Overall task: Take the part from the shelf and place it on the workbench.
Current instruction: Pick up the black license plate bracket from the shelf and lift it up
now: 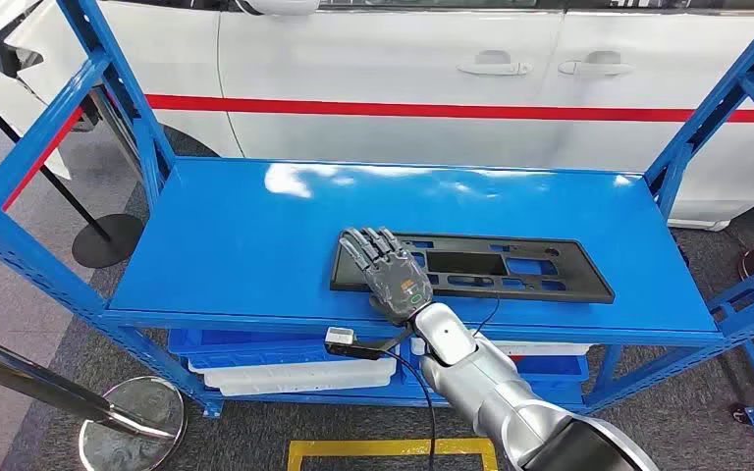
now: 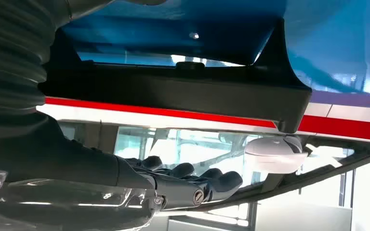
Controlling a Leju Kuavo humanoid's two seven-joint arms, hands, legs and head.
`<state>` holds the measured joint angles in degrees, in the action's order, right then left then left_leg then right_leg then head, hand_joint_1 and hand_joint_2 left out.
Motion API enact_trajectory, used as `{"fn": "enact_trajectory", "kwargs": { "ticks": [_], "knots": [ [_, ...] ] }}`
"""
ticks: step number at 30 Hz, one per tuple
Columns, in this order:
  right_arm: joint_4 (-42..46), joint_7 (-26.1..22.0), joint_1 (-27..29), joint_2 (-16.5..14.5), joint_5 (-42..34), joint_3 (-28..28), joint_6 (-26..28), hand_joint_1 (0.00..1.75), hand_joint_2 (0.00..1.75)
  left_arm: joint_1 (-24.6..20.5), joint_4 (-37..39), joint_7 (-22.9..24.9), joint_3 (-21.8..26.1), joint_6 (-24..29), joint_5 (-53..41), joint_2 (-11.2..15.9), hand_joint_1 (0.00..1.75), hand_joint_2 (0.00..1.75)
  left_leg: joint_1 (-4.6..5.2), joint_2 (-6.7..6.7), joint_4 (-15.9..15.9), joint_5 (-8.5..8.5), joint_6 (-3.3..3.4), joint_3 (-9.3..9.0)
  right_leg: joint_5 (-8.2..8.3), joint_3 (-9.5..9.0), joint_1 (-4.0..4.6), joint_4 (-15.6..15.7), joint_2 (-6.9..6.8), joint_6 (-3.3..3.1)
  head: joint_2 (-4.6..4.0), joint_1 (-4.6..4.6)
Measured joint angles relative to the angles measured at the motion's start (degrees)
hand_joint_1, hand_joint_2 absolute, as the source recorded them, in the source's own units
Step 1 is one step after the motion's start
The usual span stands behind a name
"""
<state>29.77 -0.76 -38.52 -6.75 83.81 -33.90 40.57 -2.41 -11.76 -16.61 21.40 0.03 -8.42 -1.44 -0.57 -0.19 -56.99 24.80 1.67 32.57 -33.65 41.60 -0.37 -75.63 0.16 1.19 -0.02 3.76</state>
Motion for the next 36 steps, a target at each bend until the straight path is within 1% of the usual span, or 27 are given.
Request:
{"fn": "enact_trajectory", "kwargs": {
  "ticks": [2, 4, 5, 6, 7, 10, 11, 12, 14, 15, 16, 17, 18, 19, 20, 21, 22, 25, 26, 27, 28, 30, 31, 32, 33, 35, 36],
  "knots": [
    [-0.03, 0.28, -0.07, -0.01, 0.55, 0.00, 0.00, 0.00, 1.75, -0.03, 0.00, -0.04, 0.00, -0.04, -0.05, -0.01, 0.00, 0.00, 0.00, -0.04, -0.01, 0.03, -0.05, -0.09, 1.83, -1.18, -0.01, 2.46, 0.00, -0.07, 0.00, 0.00],
    [-0.21, 1.12, -0.33, -0.03, 1.74, 0.00, 0.00, 0.00, 1.75, -0.10, 0.00, -0.11, 0.00, -0.10, -0.15, -0.04, 0.00, 0.00, -0.01, -0.13, -0.03, 0.14, -0.23, -0.31, 5.75, -4.91, 0.00, 10.01, -0.01, -0.40, 0.00, 0.00],
    [-0.41, 1.67, -0.51, -0.09, 2.30, 0.00, -0.01, 0.00, 1.75, -0.17, 0.00, -0.15, 0.00, -0.11, -0.20, -0.07, 0.00, 0.00, 0.11, -0.17, -0.12, 0.24, -0.44, -0.35, 7.14, -6.78, 0.09, 13.84, -0.01, -0.63, 0.00, 0.01],
    [-0.65, 2.31, -0.68, -0.18, 2.86, 0.00, -0.01, 0.00, 1.75, -0.24, 0.00, -0.20, 0.00, -0.12, -0.25, -0.08, 0.00, 0.00, 0.19, -0.20, -0.18, 0.30, -0.71, -0.33, 7.93, -8.04, 0.18, 16.52, 0.00, -0.88, 0.00, 0.01],
    [-0.95, 3.12, -0.83, -0.27, 3.43, 0.00, -0.02, 0.37, 1.75, -0.29, 0.00, -0.24, 0.00, -0.12, -0.29, -0.09, 0.00, 0.00, 0.27, -0.21, -0.22, 0.33, -1.03, -0.28, 8.08, -8.56, 0.31, 17.76, 0.02, -1.12, 0.00, 0.01],
    [-1.99, 7.62, -1.44, -0.38, 5.18, -0.04, -0.25, 1.45, 1.75, -0.33, 0.00, -0.47, 0.02, -0.12, -0.35, -0.10, 0.00, 0.00, 0.13, -0.21, -0.49, 0.63, -2.02, -0.16, 8.30, -8.69, 0.40, 18.28, 0.02, -2.07, 0.00, 0.01],
    [-2.46, 9.88, -1.81, -0.28, 5.55, -0.07, -0.52, 1.45, 1.75, -0.32, 0.00, -0.65, 0.03, -0.12, -0.35, -0.11, 0.00, 0.00, 0.04, -0.20, -1.66, 1.48, -2.26, 0.34, 8.44, -8.76, 0.32, 18.49, -0.05, -2.43, 0.00, 0.02],
    [-2.98, 12.14, -2.21, -0.07, 5.78, -0.10, -0.87, 1.44, 1.75, -0.32, 0.00, -0.86, 0.04, -0.14, -0.37, -0.14, 0.00, 0.00, -0.03, -0.18, -4.04, 2.94, -2.46, 1.40, 8.57, -8.80, 0.22, 18.68, -0.14, -2.72, 0.00, 0.02],
    [-4.05, 15.35, -2.97, 0.74, 5.94, -0.13, -1.47, 1.39, 1.75, -0.28, 0.00, -1.28, 0.04, -0.24, -0.44, -0.21, 0.00, 0.00, -0.16, -0.15, -11.59, 6.75, -2.75, 4.84, 8.61, -8.69, 0.30, 18.71, -0.33, -2.98, 0.00, 0.02],
    [-4.52, 16.04, -3.22, 1.20, 5.99, -0.13, -1.63, 1.37, 1.75, -0.24, 0.00, -1.43, 0.04, -0.31, -0.46, -0.24, 0.00, 0.00, -0.21, -0.15, -15.03, 7.98, -2.88, 6.43, 8.60, -8.64, 0.37, 18.69, -0.39, -3.01, 0.00, 0.02],
    [-4.97, 16.34, -3.39, 1.60, 6.03, -0.13, -1.74, 1.35, 1.75, -0.19, 0.00, -1.52, 0.05, -0.36, -0.48, -0.25, 0.00, 0.00, -0.22, -0.14, -16.81, 8.17, -2.96, 7.24, 8.60, -8.63, 0.42, 18.66, -0.41, -3.01, 0.00, 0.02],
    [-5.36, 16.49, -3.54, 1.89, 6.06, -0.13, -1.83, 1.34, 1.75, -0.18, 0.00, -1.62, 0.06, -0.40, -0.48, -0.26, 0.00, 0.00, -0.23, -0.13, -16.36, 7.25, -2.99, 7.01, 8.59, -8.64, 0.45, 18.61, -0.38, -2.99, 0.00, 0.02],
    [-5.67, 16.71, -3.70, 2.06, 6.09, -0.13, -1.90, 1.31, 1.75, -0.21, 0.00, -1.74, 0.08, -0.46, -0.46, -0.26, 0.00, 0.00, -0.24, -0.12, -13.65, 5.38, -2.95, 5.71, 8.55, -8.68, 0.45, 18.53, -0.33, -2.94, 0.00, 0.02],
    [-5.92, 16.97, -3.90, 2.15, 6.13, -0.14, -1.96, 1.29, 1.75, -0.28, 0.00, -1.88, 0.12, -0.51, -0.45, -0.26, 0.00, 0.00, -0.24, -0.09, -9.67, 3.24, -2.85, 3.83, 8.48, -8.69, 0.44, 18.42, -0.27, -2.83, 0.00, 0.02],
    [-6.11, 17.27, -4.13, 2.17, 6.17, -0.17, -2.01, 1.27, 1.75, -0.40, 0.00, -2.02, 0.19, -0.55, -0.41, -0.26, 0.00, 0.00, -0.15, -0.06, -5.77, 1.74, -2.68, 2.01, 8.39, -8.64, 0.56, 18.24, -0.20, -2.66, 0.00, 0.02],
    [-6.27, 17.56, -4.38, 2.19, 6.20, -0.24, -2.08, 1.30, 1.75, -0.52, 0.00, -2.16, 0.26, -0.59, -0.34, -0.26, 0.00, 0.00, -0.08, -0.05, -2.90, 0.88, -2.41, 0.70, 8.35, -8.51, 0.66, 18.09, -0.16, -2.43, 0.00, 0.02],
    [-6.40, 17.79, -4.61, 2.20, 6.21, -0.31, -2.19, 1.39, 1.75, -0.59, 0.00, -2.31, 0.34, -0.61, -0.25, -0.26, 0.00, 0.00, 0.00, -0.05, -1.36, 0.69, -2.13, 0.07, 8.35, -8.35, 0.76, 18.00, -0.13, -2.19, 0.00, 0.02],
    [-6.75, 18.39, -5.07, 2.19, 6.25, -0.80, -2.92, 1.69, 1.75, -0.58, 0.00, -2.99, 0.64, -0.75, -0.04, -0.30, 0.00, 0.00, 0.02, -0.11, -0.51, 0.66, -1.11, -0.13, 8.30, -8.10, 0.71, 17.83, -0.10, -1.34, 0.00, 0.01],
    [-6.87, 18.59, -5.21, 2.18, 6.27, -1.04, -3.28, 1.72, 1.75, -0.58, 0.00, -3.23, 0.81, -0.84, -0.02, -0.34, 0.00, 0.00, -0.04, -0.10, -0.30, 0.49, -0.74, -0.19, 7.70, -7.77, 0.63, 17.07, -0.10, -1.04, 0.00, 0.01],
    [-7.02, 18.75, -5.39, 2.16, 6.27, -1.27, -3.70, 1.75, 1.75, -0.64, 0.00, -3.44, 1.02, -0.91, -0.01, -0.37, 0.00, 0.00, -0.11, -0.07, -0.09, 0.32, -0.40, -0.22, 6.44, -6.87, 0.57, 15.09, -0.10, -0.78, 0.00, 0.01],
    [-7.17, 18.85, -5.58, 2.13, 6.27, -1.45, -4.13, 1.75, 1.75, -0.70, 0.00, -3.61, 1.22, -0.96, 0.02, -0.40, 0.00, 0.00, -0.11, -0.04, 0.00, 0.24, -0.19, -0.21, 4.69, -5.34, 0.44, 11.86, -0.11, -0.60, 0.00, 0.01],
    [-7.48, 18.91, -5.88, 2.03, 6.27, -1.71, -5.02, 1.75, 1.75, -0.74, 0.00, -3.86, 1.46, -0.97, 0.07, -0.38, 0.00, 0.00, -0.03, -0.05, -0.01, 0.24, -0.03, -0.12, 1.36, -1.39, 0.23, 3.88, -0.11, -0.33, 0.00, 0.01],
    [-7.61, 18.86, -5.95, 1.97, 6.27, -1.80, -5.34, 1.75, 1.75, -0.73, 0.00, -3.95, 1.51, -0.96, 0.09, -0.38, 0.00, 0.00, -0.01, -0.07, -0.03, 0.26, -0.03, -0.15, 0.91, -0.09, 0.11, 1.43, -0.12, -0.23, 0.00, 0.01],
    [-7.73, 18.77, -6.04, 1.88, 6.27, -1.86, -5.63, 1.75, 1.75, -0.72, 0.00, -4.01, 1.56, -0.94, 0.09, -0.38, 0.00, 0.00, -0.02, -0.10, -0.05, 0.30, -0.07, -0.20, 1.60, 0.18, -0.02, 1.16, -0.12, -0.17, 0.00, 0.00],
    [-7.82, 18.65, -6.19, 1.76, 6.28, -1.89, -5.81, 1.75, 1.75, -0.72, 0.00, -4.04, 1.61, -0.92, 0.11, -0.38, 0.00, 0.00, -0.04, -0.14, -0.08, 0.37, -0.17, -0.31, 3.35, -0.77, -0.16, 3.38, -0.13, -0.16, 0.00, 0.00],
    [-7.97, 18.44, -6.58, 1.55, 6.28, -1.90, -6.01, 1.75, 1.75, -0.76, 0.00, -4.08, 1.73, -0.89, 0.14, -0.39, 0.00, 0.00, 0.01, -0.22, -0.22, 0.61, -0.55, -0.46, 7.34, -4.42, -0.35, 11.22, -0.13, -0.26, 0.00, 0.00],
    [-8.02, 18.37, -6.75, 1.44, 6.28, -1.91, -6.03, 1.75, 1.75, -0.81, 0.00, -4.10, 1.78, -0.87, 0.16, -0.39, 0.00, 0.00, 0.12, -0.25, -0.39, 0.75, -0.80, -0.40, 8.49, -5.91, -0.36, 14.55, -0.11, -0.40, 0.00, 0.01]
  ]
}}
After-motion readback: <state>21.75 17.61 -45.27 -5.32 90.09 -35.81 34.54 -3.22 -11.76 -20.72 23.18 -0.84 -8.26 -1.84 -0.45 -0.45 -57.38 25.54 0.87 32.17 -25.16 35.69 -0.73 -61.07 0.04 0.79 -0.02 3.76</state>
